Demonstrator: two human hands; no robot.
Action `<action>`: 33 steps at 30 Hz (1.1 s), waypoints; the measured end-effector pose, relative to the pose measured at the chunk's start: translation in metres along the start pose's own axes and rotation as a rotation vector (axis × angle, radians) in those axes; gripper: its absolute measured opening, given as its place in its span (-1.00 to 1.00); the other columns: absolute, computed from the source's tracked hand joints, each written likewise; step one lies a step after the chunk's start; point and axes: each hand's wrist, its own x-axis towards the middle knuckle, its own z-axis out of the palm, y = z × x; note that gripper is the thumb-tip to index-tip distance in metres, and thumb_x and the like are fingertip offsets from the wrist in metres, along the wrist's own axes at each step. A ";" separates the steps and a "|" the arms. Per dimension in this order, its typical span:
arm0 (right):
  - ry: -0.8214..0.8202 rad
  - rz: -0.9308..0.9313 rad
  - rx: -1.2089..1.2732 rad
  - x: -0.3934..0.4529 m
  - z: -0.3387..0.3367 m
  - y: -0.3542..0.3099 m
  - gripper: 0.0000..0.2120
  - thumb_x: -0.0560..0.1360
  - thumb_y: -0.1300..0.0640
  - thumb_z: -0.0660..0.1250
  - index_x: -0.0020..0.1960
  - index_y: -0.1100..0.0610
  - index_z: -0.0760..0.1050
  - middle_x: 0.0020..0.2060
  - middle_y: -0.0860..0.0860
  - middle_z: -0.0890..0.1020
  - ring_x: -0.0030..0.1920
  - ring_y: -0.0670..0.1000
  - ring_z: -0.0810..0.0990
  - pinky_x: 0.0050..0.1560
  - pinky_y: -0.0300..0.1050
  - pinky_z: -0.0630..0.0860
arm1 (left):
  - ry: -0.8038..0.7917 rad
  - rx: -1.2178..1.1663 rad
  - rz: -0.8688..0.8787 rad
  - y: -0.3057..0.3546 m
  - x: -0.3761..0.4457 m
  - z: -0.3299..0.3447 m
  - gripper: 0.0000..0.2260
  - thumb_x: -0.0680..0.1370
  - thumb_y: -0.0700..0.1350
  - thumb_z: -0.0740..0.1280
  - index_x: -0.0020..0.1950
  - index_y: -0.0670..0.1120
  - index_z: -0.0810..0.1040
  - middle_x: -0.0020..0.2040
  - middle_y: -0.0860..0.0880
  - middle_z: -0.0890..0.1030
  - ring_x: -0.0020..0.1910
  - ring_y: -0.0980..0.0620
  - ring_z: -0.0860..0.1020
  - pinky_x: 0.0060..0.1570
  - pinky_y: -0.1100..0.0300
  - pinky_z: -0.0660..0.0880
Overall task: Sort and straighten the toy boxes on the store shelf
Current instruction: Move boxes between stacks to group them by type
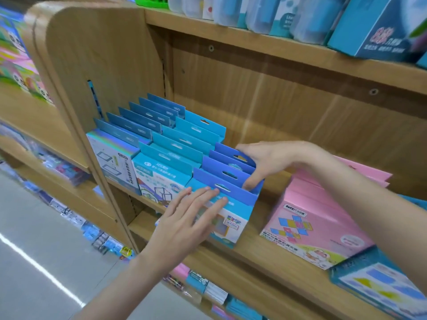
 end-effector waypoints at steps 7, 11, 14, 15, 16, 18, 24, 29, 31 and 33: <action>0.612 0.065 0.149 -0.053 0.033 -0.005 -0.44 0.42 -0.01 0.37 0.35 0.05 0.25 0.29 -0.01 0.42 0.29 -0.03 0.39 0.30 -0.09 0.32 | 0.023 -0.045 -0.108 -0.023 -0.003 -0.011 -0.44 0.39 0.06 0.36 0.34 -0.07 0.32 0.34 -0.12 0.30 0.35 -0.13 0.26 0.40 -0.02 0.03; 0.709 0.036 0.142 -0.080 0.078 -0.022 -0.53 0.41 0.00 0.39 0.27 0.03 0.35 0.23 -0.10 0.37 0.20 -0.17 0.35 0.21 -0.22 0.32 | -0.032 -0.041 -0.079 -0.038 -0.008 -0.011 -0.49 0.44 0.05 0.31 0.35 -0.05 0.33 0.33 -0.12 0.33 0.33 -0.12 0.29 0.37 0.01 0.10; 0.606 0.079 0.210 -0.071 0.106 -0.032 -0.38 0.36 -0.02 0.44 0.33 0.00 0.25 0.32 -0.10 0.24 0.26 -0.16 0.31 0.26 -0.16 0.37 | -0.036 -0.028 -0.060 -0.043 -0.009 -0.009 -0.50 0.48 0.02 0.36 0.37 -0.03 0.31 0.34 -0.10 0.34 0.33 -0.11 0.31 0.35 0.00 0.15; 0.612 0.113 0.231 -0.066 0.114 -0.034 -0.36 0.36 0.02 0.44 0.34 -0.02 0.22 0.35 -0.10 0.19 0.28 -0.12 0.32 0.24 -0.17 0.39 | -0.032 -0.038 -0.061 -0.043 -0.009 -0.008 -0.48 0.46 -0.01 0.39 0.37 -0.03 0.32 0.33 -0.11 0.35 0.33 -0.11 0.32 0.34 -0.01 0.17; 0.647 0.142 0.255 -0.061 0.120 -0.036 -0.36 0.37 0.07 0.44 0.34 -0.03 0.20 0.36 -0.10 0.17 0.28 -0.11 0.33 0.19 -0.24 0.39 | -0.026 -0.050 -0.065 -0.044 -0.009 -0.008 -0.46 0.43 -0.04 0.42 0.37 -0.03 0.33 0.33 -0.11 0.36 0.32 -0.11 0.33 0.33 -0.03 0.20; 0.723 0.194 0.272 -0.055 0.127 -0.041 -0.39 0.39 0.15 0.43 0.32 -0.03 0.19 0.37 -0.09 0.15 0.24 -0.15 0.33 -0.03 -0.50 0.35 | -0.017 -0.062 -0.065 -0.044 -0.009 -0.008 -0.44 0.40 -0.06 0.44 0.36 -0.04 0.33 0.32 -0.10 0.36 0.31 -0.12 0.34 0.31 -0.05 0.26; 0.783 0.229 0.259 -0.057 0.137 -0.050 -0.24 0.41 0.13 0.41 0.43 -0.06 0.02 0.41 -0.09 0.10 0.33 -0.11 0.28 0.06 -0.24 0.43 | -0.002 -0.107 -0.055 -0.043 -0.010 -0.008 -0.48 0.44 -0.04 0.41 0.36 -0.06 0.33 0.32 -0.15 0.38 0.31 -0.14 0.33 0.33 -0.05 0.21; 0.948 0.282 0.431 -0.114 0.117 -0.023 -0.41 0.37 0.10 0.45 0.32 0.05 0.28 0.25 -0.01 0.42 0.15 -0.02 0.50 0.22 0.01 0.46 | 0.061 -0.283 -0.100 -0.014 0.002 -0.023 -0.52 0.48 0.02 0.24 0.37 -0.05 0.25 0.36 -0.15 0.26 0.38 -0.12 0.23 0.41 -0.01 0.02; 1.019 0.302 0.495 -0.139 0.102 -0.002 -0.59 0.39 0.18 0.43 0.19 0.12 0.41 0.12 0.02 0.53 0.04 0.00 0.55 0.18 0.00 0.49 | 0.073 -0.334 -0.035 0.016 0.013 -0.024 -0.51 0.48 -0.02 0.26 0.38 -0.04 0.25 0.37 -0.14 0.26 0.38 -0.11 0.23 0.41 -0.01 0.07; 1.039 0.346 0.457 -0.157 0.084 0.022 -0.65 0.39 0.18 0.43 0.14 0.15 0.45 0.09 0.04 0.55 0.03 0.01 0.55 0.15 -0.05 0.50 | 0.081 -0.384 0.037 0.049 0.022 -0.021 -0.51 0.47 -0.08 0.28 0.38 -0.05 0.26 0.36 -0.13 0.26 0.37 -0.10 0.25 0.39 -0.01 0.15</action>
